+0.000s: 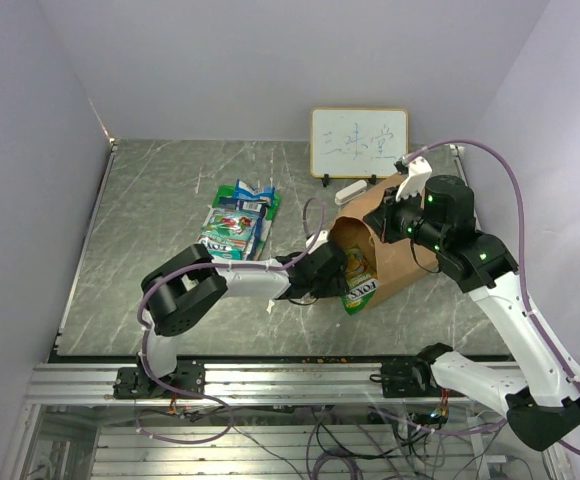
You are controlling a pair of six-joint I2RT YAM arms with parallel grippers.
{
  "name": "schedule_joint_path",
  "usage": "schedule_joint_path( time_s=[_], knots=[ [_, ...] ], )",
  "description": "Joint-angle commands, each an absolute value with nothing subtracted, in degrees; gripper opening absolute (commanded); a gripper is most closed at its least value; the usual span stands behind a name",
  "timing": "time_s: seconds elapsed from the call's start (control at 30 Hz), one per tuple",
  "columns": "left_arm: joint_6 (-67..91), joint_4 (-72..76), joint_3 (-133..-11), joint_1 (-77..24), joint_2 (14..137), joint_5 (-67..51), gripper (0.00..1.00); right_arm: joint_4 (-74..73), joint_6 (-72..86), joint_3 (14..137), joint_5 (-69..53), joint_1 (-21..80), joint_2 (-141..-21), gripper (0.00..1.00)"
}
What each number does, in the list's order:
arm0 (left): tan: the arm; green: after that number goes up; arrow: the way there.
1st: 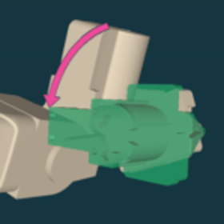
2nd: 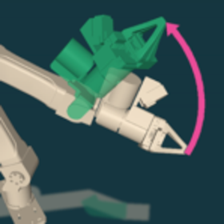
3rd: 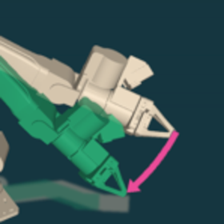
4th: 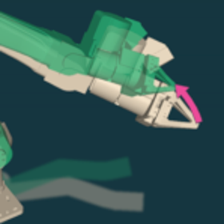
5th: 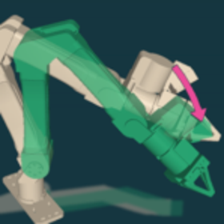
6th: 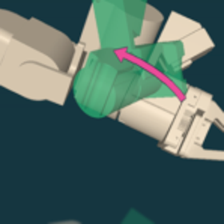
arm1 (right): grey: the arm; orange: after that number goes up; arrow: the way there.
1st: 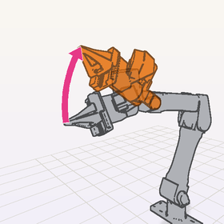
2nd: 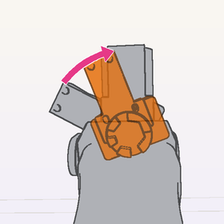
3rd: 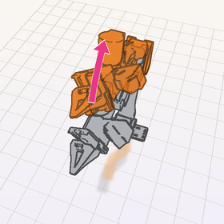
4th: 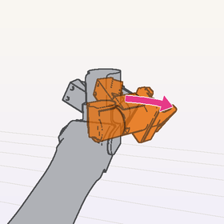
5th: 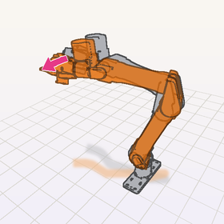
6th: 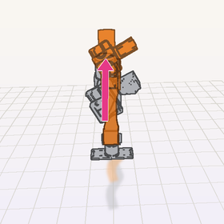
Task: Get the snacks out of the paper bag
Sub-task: Take out the snack from the paper bag.
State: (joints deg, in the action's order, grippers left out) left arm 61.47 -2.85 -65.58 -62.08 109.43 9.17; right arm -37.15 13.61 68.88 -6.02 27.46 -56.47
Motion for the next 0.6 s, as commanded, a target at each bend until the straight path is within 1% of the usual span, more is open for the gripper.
schedule_joint_path(
  time_s=[0.0, 0.13, 0.2, 0.3, 0.33, 0.37, 0.4, 0.47, 0.57],
  knots=[
    [64.9, -1.8, -65.6, -61.2, 110.7, 8.9, 0.62, -35.7, 12.2, 70.1, -6.6, 27.6, -56.2, 0.0],
    [66.7, -1.9, -65.3, -59.6, 111.6, 7.5, 0.62, -35.6, 12.0, 69.8, -6.0, 27.6, -55.9, 0.0],
    [65.9, -0.9, -65.9, -59.1, 112.4, 5.7, 0.58, -35.5, 11.7, 70.0, -5.7, 27.6, -55.9, 0.0],
    [63.7, -0.4, -67.2, -59.1, 113.1, 3.8, 0.46, -35.6, 11.3, 70.3, -5.4, 27.6, -56.1, 0.0],
    [63.4, -0.4, -67.3, -59.1, 113.2, 3.0, 0.39, -35.7, 11.1, 70.3, -5.2, 27.6, -56.1, 0.0],
    [63.2, -0.1, -67.2, -59.0, 113.2, 2.0, 0.29, -35.5, 11.0, 70.1, -4.9, 27.6, -56.0, 0.0],
    [63.1, 0.1, -67.2, -58.8, 113.1, 1.2, 0.23, -35.2, 10.9, 69.8, -4.5, 27.6, -55.7, 0.0],
    [62.6, -1.0, -67.8, -58.5, 112.9, -0.7, 0.19, -34.5, 10.8, 69.0, -3.6, 27.6, -55.4, 0.0],
    [59.3, -5.5, -70.1, -58.4, 110.6, 0.3, 0.15, -33.7, 10.6, 68.1, -2.7, 27.6, -55.5, 0.0]
  ],
)
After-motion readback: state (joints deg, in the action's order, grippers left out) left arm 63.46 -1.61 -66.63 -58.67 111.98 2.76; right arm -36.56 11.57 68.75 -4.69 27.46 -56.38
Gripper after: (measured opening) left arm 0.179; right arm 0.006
